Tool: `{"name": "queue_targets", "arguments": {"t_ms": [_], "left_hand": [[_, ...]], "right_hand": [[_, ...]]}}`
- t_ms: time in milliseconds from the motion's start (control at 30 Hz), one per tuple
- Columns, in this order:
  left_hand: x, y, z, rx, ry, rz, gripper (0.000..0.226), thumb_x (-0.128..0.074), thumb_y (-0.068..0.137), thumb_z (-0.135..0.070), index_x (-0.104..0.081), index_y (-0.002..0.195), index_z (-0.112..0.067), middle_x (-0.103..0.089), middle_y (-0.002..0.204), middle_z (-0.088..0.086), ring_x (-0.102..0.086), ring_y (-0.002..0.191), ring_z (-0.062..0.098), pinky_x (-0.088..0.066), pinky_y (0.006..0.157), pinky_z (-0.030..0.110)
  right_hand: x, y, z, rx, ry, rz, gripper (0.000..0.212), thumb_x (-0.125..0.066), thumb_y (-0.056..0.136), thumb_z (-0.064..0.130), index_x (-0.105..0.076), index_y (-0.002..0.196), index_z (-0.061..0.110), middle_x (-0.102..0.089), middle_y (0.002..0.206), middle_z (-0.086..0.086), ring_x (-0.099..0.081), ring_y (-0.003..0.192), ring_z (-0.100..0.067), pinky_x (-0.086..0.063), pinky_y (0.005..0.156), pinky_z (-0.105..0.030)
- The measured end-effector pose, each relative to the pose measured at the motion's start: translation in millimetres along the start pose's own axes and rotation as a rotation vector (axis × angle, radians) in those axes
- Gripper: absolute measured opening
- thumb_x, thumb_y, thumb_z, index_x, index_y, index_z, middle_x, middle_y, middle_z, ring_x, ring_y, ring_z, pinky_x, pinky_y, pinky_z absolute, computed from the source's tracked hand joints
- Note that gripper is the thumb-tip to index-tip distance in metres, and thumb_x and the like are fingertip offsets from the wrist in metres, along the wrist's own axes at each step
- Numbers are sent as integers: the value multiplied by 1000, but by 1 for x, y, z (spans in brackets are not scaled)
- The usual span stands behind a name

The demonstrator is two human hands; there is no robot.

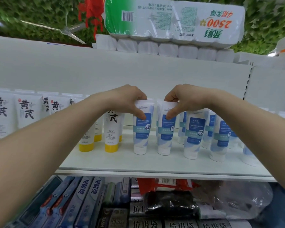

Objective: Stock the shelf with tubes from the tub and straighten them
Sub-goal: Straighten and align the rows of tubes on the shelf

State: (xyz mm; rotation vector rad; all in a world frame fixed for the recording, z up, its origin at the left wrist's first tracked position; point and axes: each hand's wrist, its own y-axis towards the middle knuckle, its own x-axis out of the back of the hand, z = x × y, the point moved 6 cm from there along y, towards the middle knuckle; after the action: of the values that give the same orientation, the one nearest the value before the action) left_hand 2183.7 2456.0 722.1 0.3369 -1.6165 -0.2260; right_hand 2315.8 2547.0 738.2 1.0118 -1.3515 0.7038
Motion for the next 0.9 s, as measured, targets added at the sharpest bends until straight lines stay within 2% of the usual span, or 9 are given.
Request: {"name": "queue_targets", "arguments": {"t_ms": [100, 367, 400, 500, 567, 667, 767, 833, 900], "left_hand": [[-1, -1, 0, -11, 0, 0, 30, -78, 74, -42, -66, 94, -24, -69, 88, -7, -62, 81, 12, -54, 74, 36], [0, -2, 1, -22, 11, 9, 32, -78, 73, -44, -66, 97, -28, -69, 91, -10, -63, 84, 9, -55, 75, 34], [1, -2, 1, -27, 12, 14, 33, -78, 72, -45, -66, 99, -28, -69, 93, -11, -63, 85, 9, -55, 75, 33], [10, -1, 1, -57, -14, -24, 34, -75, 73, -50, -66, 101, -32, -69, 96, -14, -62, 91, 7, -53, 81, 32], [20, 3, 1, -77, -55, -86, 30, -70, 77, -53, -68, 100, -33, -69, 94, -16, -61, 92, 2, -50, 84, 28], [37, 15, -6, -106, -95, -212, 24, -66, 83, -50, -71, 97, -32, -69, 93, -17, -60, 91, -1, -46, 79, 21], [42, 31, -19, -118, -92, -244, 23, -62, 87, -46, -72, 100, -29, -68, 97, -17, -59, 89, 2, -38, 70, 14], [41, 44, -32, -132, -55, -221, 22, -61, 88, -44, -71, 101, -30, -68, 101, -17, -57, 89, 4, -37, 70, 17], [38, 57, -46, -142, -19, -200, 21, -62, 88, -43, -71, 103, -31, -67, 104, -17, -57, 90, 6, -37, 74, 21]], "right_hand": [[-1, 1, -1, -12, 8, -1, 38, -75, 76, 46, -69, 99, 16, -73, 93, 1, -68, 82, -19, -57, 80, -41], [1, -2, 1, -34, 4, 5, 42, -76, 73, 49, -69, 97, 16, -72, 97, -4, -67, 87, -23, -56, 83, -43], [3, -3, 1, -37, 23, 4, 40, -76, 73, 50, -70, 97, 18, -72, 97, -3, -67, 87, -22, -55, 84, -42], [17, -12, -3, -67, 128, -47, 29, -71, 77, 51, -72, 98, 31, -73, 90, 13, -65, 88, -5, -51, 84, -27], [31, -17, -13, -83, 158, -112, 21, -67, 82, 48, -72, 98, 35, -72, 86, 19, -64, 90, -1, -48, 87, -26], [53, -24, -39, -122, 169, -207, 17, -64, 87, 38, -72, 100, 32, -73, 85, 16, -64, 94, -7, -50, 89, -30], [68, -31, -65, -159, 134, -272, 18, -67, 87, 31, -71, 105, 29, -72, 94, 8, -64, 94, -11, -46, 75, -20], [72, -34, -84, -195, 81, -246, 22, -70, 86, 27, -70, 108, 29, -71, 99, 6, -63, 93, -13, -44, 73, -20], [71, -35, -101, -225, 23, -170, 26, -72, 84, 26, -68, 110, 30, -71, 100, 9, -63, 93, -11, -47, 79, -25]]}}
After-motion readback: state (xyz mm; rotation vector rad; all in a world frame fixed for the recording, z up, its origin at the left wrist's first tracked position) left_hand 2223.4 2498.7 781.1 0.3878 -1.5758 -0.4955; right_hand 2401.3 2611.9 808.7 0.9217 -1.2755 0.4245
